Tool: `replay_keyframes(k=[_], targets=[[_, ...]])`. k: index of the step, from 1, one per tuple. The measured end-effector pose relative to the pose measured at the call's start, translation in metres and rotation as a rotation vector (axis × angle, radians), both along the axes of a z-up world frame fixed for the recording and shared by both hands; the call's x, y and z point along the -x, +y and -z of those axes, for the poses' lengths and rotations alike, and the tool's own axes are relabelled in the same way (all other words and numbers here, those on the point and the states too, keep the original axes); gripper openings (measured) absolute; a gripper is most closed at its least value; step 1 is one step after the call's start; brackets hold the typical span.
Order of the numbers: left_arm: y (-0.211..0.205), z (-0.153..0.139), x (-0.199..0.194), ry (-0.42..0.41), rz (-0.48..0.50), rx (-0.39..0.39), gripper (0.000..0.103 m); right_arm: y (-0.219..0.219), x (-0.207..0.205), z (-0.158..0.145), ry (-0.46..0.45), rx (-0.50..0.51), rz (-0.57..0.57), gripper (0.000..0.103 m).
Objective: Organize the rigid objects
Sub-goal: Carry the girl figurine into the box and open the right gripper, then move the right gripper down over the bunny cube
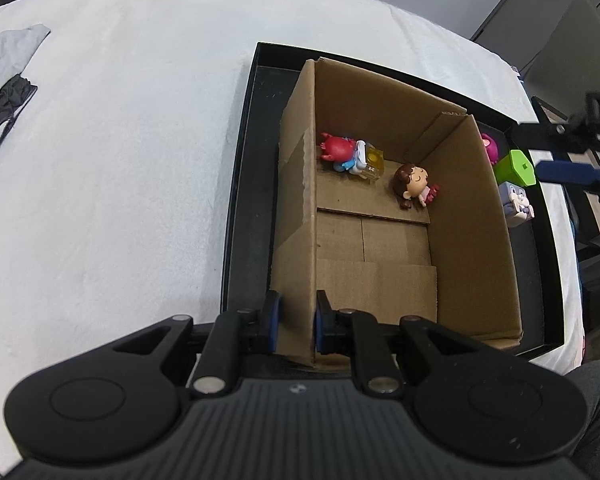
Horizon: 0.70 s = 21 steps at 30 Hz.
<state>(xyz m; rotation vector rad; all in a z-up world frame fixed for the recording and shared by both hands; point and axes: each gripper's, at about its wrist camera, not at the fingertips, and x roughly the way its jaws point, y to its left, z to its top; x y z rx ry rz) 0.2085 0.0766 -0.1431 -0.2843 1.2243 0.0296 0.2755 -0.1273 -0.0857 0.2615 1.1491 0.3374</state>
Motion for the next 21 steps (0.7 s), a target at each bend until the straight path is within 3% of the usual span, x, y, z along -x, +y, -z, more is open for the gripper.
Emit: replay_keyframes(k=[21], targets=[[-0.012, 0.0, -0.004, 0.016, 0.006, -0.045, 0.014, -0.078, 0.012, 0.028, 0.05, -0.103, 0.119, 0.058]])
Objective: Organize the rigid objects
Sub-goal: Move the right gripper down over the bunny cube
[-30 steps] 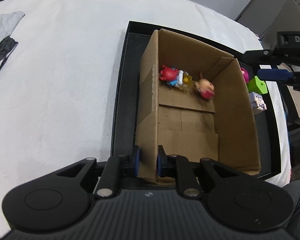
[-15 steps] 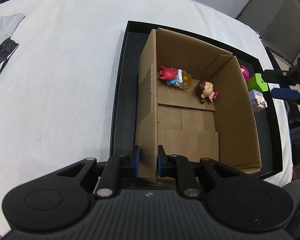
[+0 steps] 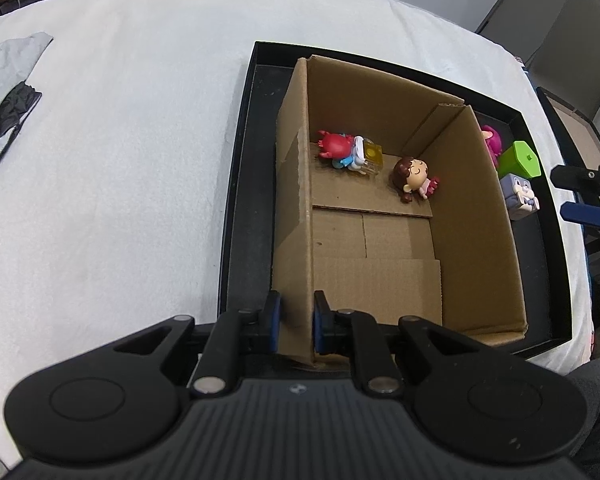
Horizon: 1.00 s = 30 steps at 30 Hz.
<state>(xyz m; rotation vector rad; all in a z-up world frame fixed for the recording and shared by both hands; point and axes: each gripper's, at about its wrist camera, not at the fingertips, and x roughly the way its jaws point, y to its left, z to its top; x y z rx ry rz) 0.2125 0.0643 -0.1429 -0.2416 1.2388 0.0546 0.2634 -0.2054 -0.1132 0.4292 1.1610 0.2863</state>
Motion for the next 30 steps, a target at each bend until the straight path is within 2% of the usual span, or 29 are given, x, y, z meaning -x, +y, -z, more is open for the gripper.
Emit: replay_keyframes(k=[11, 30], targets=[[-0.002, 0.001, -0.004, 0.018, -0.016, -0.015, 0.014, -0.029, -0.005, 0.019, 0.021, -0.023, 0.035, 0.061], [0.0, 0.003, -0.006, 0.025, -0.04, -0.01, 0.014, -0.073, -0.018, 0.065, 0.056, -0.053, 0.065, 0.059]])
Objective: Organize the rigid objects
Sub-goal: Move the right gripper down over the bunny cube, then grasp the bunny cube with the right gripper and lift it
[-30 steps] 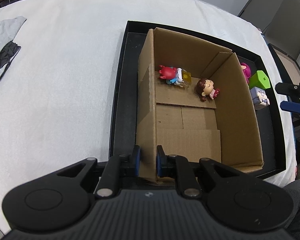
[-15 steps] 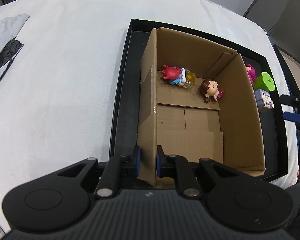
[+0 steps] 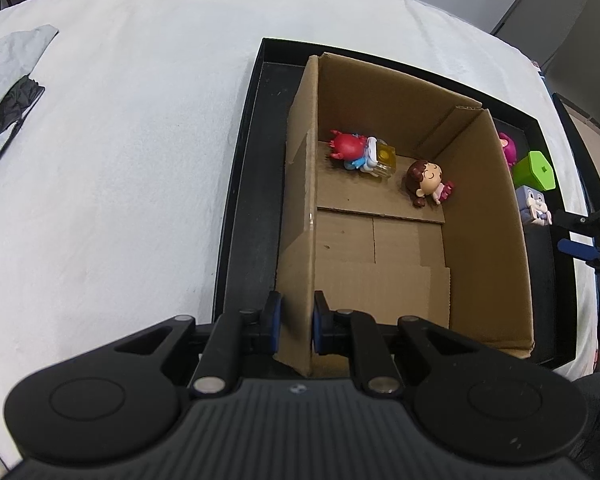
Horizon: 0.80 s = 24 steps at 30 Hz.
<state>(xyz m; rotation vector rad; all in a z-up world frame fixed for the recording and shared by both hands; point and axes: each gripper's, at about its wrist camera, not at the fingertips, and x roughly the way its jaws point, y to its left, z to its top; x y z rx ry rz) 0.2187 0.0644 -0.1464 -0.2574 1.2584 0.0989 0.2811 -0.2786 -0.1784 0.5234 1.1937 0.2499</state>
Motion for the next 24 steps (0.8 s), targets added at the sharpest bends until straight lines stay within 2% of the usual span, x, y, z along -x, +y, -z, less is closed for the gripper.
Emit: replay_keyframes(k=[16, 24], targets=[[0.0, 0.005, -0.004, 0.018, 0.007, 0.003, 0.014, 0.022, -0.027, 0.018, 0.004, 0.078, -0.051, 0.059], [-0.003, 0.008, -0.008, 0.029, 0.009, -0.007, 0.014, 0.03, -0.033, 0.025, -0.008, 0.162, -0.077, 0.052]])
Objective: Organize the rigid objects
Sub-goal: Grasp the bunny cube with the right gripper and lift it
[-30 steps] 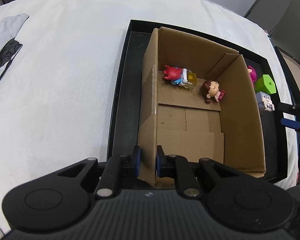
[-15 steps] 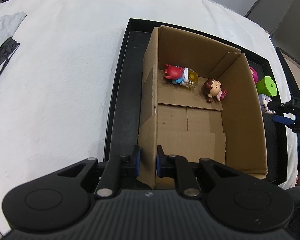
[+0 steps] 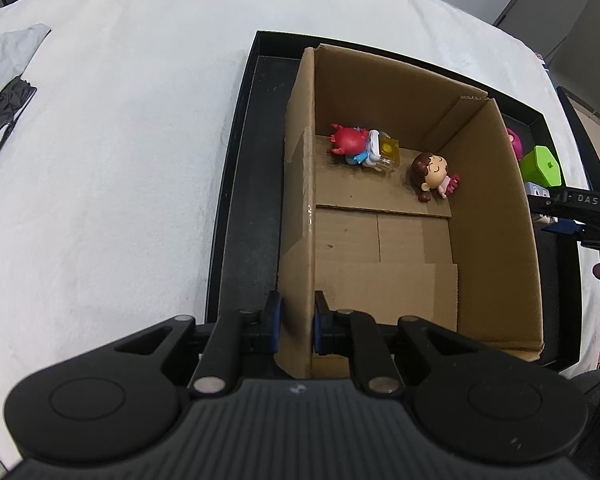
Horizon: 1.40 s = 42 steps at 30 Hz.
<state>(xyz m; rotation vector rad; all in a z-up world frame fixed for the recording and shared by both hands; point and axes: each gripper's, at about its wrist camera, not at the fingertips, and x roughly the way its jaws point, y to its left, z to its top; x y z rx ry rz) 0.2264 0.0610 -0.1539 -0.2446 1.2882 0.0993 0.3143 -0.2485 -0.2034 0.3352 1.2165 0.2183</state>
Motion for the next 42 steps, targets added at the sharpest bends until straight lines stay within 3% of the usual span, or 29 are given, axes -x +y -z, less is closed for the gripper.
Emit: replay_keyframes(k=[10, 42], targets=[[0.0, 0.001, -0.001, 0.001, 0.001, -0.004, 0.014, 0.013, 0.001, -0.003, -0.04, 0.135, -0.065, 0.046], [0.0, -0.003, 0.002, -0.013, 0.016, 0.013, 0.015, 0.032, 0.043, -0.083, -0.156, 0.194, -0.127, 0.043]])
